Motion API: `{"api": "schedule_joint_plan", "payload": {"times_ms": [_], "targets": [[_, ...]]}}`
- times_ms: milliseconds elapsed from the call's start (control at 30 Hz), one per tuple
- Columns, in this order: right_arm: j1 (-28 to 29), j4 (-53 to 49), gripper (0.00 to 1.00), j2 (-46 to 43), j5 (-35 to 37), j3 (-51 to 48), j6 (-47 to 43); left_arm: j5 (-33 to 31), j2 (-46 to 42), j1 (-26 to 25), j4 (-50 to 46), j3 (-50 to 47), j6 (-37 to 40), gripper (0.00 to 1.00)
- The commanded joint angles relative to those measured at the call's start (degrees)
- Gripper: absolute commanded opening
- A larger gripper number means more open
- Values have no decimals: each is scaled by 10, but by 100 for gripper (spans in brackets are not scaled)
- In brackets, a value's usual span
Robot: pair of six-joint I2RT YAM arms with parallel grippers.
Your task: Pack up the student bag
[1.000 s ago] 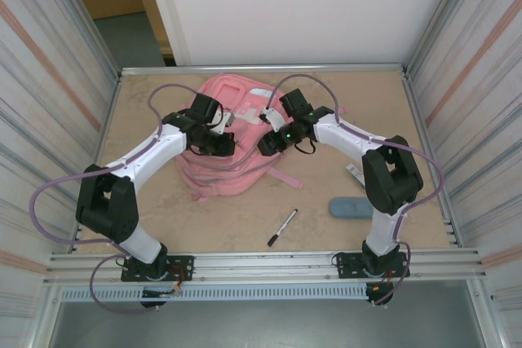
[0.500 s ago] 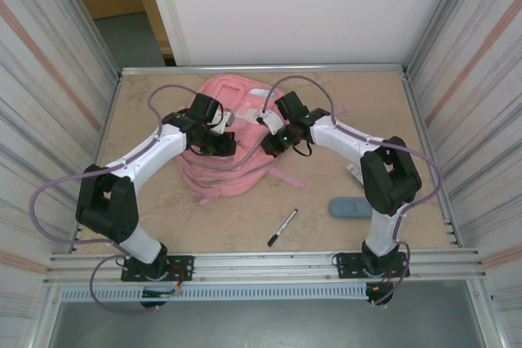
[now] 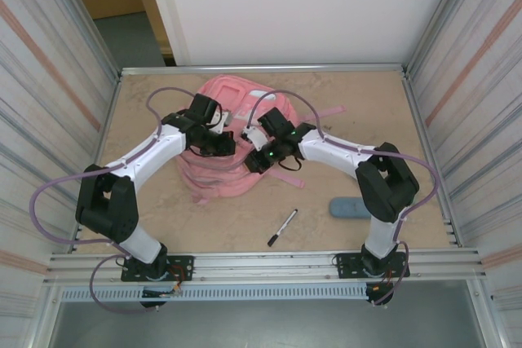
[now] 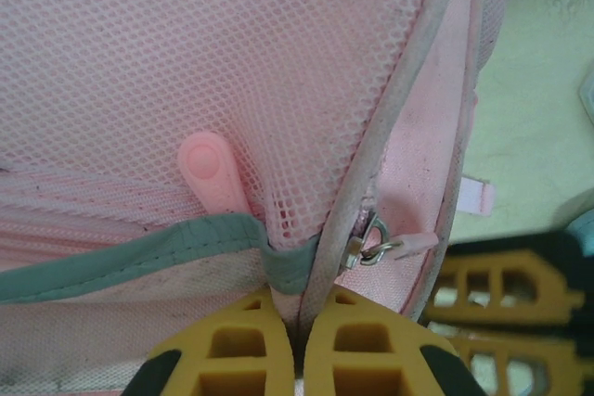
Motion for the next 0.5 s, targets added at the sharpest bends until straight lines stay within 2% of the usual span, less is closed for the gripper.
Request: {"api": "schedule_joint_plan", "payload": {"times_ms": [0,67,200,267,300,367,467], "targets": [[53,60,12,-19,-50,-21,75,56,-19,-1,89,4,-32,0],[67,56,23,-19,-32,-18,131,56,-15,-1,91,3,-35,0],[65,19,39,-54,9,-37,140,54,-19,6,86,-3,-33,0],[49,-4,45,-85,40,-56,134,51,-26,13,90,-10,-32,12],[37,-9,46,-99,45,-65,135,52,-29,16,90,-12,-33,14],[6,-11,48,-133,40,-92,149,61,-36,21,86,-15,-35,22],[-31,-9,50,-175,47,-121,164,53,-57,21,78,-23,-44,39]]}}
